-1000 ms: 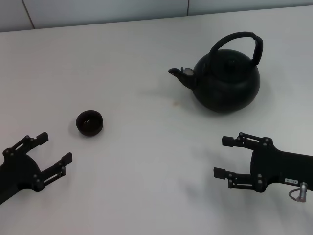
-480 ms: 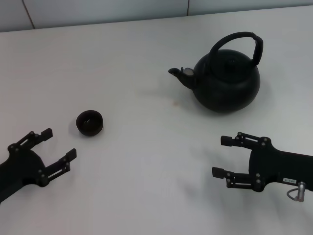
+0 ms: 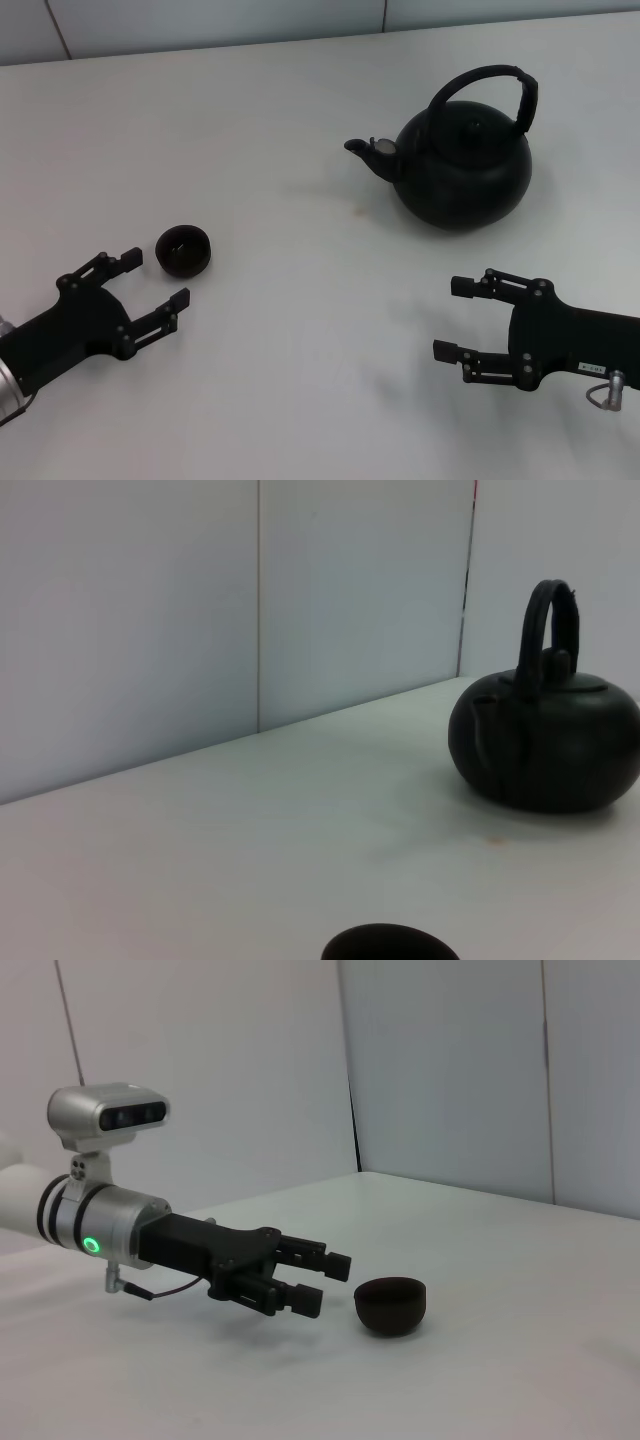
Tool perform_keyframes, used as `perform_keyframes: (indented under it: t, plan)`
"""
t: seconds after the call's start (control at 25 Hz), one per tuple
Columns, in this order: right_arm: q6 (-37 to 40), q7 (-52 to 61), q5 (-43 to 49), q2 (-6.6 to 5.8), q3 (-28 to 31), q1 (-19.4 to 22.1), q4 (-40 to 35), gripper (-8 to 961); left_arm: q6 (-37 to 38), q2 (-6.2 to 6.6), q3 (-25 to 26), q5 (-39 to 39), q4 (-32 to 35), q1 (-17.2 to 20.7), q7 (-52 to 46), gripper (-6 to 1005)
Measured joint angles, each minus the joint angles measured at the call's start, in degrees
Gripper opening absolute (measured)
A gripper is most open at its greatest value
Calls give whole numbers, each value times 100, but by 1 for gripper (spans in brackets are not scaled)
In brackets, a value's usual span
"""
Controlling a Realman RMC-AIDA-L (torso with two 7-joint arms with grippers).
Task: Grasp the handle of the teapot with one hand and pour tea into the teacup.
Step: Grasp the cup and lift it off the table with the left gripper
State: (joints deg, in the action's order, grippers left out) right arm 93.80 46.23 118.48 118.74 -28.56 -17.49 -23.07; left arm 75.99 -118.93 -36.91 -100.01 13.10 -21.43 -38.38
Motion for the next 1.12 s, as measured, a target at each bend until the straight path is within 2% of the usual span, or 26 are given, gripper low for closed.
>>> perform_keyframes:
  t: [0.76, 1.12]
  plan:
    - [-11, 74, -9, -7, 21, -46, -31, 808, -577, -17, 17, 26, -257, -518, 6, 768]
    - [12, 79, -10, -16, 88, -52, -31, 808, -720, -16, 17, 38, -288, -610, 7, 753]
